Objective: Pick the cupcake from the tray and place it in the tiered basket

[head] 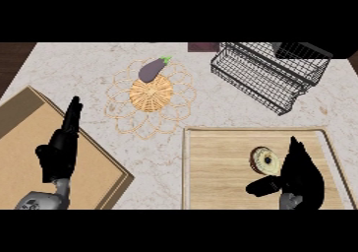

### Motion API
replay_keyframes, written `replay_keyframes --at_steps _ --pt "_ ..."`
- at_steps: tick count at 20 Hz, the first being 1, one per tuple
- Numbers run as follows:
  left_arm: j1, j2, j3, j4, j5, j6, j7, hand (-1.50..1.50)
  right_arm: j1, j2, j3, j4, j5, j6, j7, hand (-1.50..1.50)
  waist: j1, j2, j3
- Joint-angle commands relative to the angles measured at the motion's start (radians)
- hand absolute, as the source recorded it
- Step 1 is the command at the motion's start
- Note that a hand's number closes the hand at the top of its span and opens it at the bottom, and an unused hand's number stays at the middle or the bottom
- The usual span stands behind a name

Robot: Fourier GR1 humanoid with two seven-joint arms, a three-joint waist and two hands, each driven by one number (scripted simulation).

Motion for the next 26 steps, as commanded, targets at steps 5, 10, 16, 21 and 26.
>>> replay_keyframes --at_steps 5,10,16,21,26 --pt "0.107 -0.052 -0.04 0.083 0.029 -0.03 0.052 0.0 -0.064 0.018 -0.03 0.056 -0.054 0.065 0.222 -1.5 -0.008 0.015 -0.022" --pt "0.104 -0.042 -0.034 0.071 0.022 -0.04 0.071 0.0 -0.089 0.018 -0.055 0.087 -0.074 0.09 0.213 -1.5 -0.011 0.013 -0.021" --pt "0.091 -0.079 -0.042 0.093 0.008 -0.03 0.059 0.0 -0.094 0.018 -0.071 0.119 -0.094 0.053 0.174 1.5 -0.023 0.015 -0.021" --pt "0.12 -0.058 -0.029 0.068 0.006 -0.042 0.054 0.0 -0.083 0.018 -0.049 0.158 -0.069 0.032 0.123 1.5 -0.013 0.013 -0.02" --pt "0.143 -0.076 -0.048 0.074 -0.006 -0.044 0.029 0.0 -0.108 0.018 -0.047 0.237 0.018 0.035 0.029 1.5 -0.005 0.016 -0.021"
